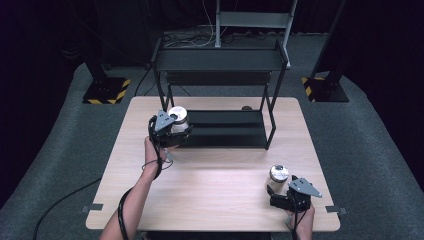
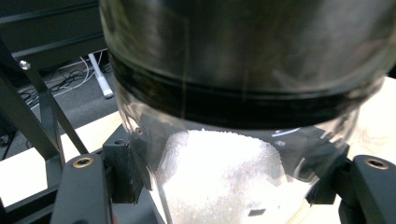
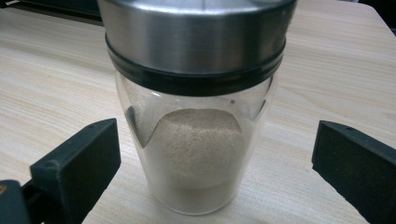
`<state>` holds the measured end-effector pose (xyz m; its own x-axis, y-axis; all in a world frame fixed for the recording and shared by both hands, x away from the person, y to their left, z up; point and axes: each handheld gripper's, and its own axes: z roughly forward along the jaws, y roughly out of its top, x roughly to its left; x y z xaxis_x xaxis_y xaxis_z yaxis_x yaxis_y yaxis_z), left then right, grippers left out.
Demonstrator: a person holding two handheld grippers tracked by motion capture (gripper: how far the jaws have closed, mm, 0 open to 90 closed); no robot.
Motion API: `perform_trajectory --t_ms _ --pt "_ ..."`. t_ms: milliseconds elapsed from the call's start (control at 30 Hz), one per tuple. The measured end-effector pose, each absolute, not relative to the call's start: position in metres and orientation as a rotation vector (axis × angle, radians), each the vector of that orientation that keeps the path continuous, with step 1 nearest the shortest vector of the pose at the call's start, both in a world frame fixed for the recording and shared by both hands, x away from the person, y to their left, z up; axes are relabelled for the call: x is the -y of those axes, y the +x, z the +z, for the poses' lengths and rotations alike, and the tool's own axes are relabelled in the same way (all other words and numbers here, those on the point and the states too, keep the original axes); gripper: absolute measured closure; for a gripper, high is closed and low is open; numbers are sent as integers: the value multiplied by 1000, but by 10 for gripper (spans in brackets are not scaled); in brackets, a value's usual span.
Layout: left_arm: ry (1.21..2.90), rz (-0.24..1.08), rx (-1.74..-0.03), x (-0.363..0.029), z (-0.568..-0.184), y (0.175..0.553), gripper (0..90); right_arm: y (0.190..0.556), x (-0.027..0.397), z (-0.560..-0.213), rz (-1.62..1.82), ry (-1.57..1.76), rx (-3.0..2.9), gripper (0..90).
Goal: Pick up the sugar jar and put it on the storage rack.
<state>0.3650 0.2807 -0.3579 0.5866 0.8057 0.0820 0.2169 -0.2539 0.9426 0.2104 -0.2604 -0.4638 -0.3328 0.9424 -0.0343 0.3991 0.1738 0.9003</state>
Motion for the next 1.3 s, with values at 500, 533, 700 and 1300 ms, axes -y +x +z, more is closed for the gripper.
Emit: perform_trajectory --t_ms 500,533,700,1300 --pt "1776 726 -842 -278 -348 374 301 210 261 -464 1123 1266 -1831 4" --pt "1779 729 -841 -277 -347 374 301 210 261 -464 1122 1266 -1830 4" --pt "1782 738 -848 -277 -342 379 301 210 261 -464 1122 1266 -1831 4" --pt "1781 762 -842 -275 -329 385 301 210 261 -464 1124 1267 -1830 4"
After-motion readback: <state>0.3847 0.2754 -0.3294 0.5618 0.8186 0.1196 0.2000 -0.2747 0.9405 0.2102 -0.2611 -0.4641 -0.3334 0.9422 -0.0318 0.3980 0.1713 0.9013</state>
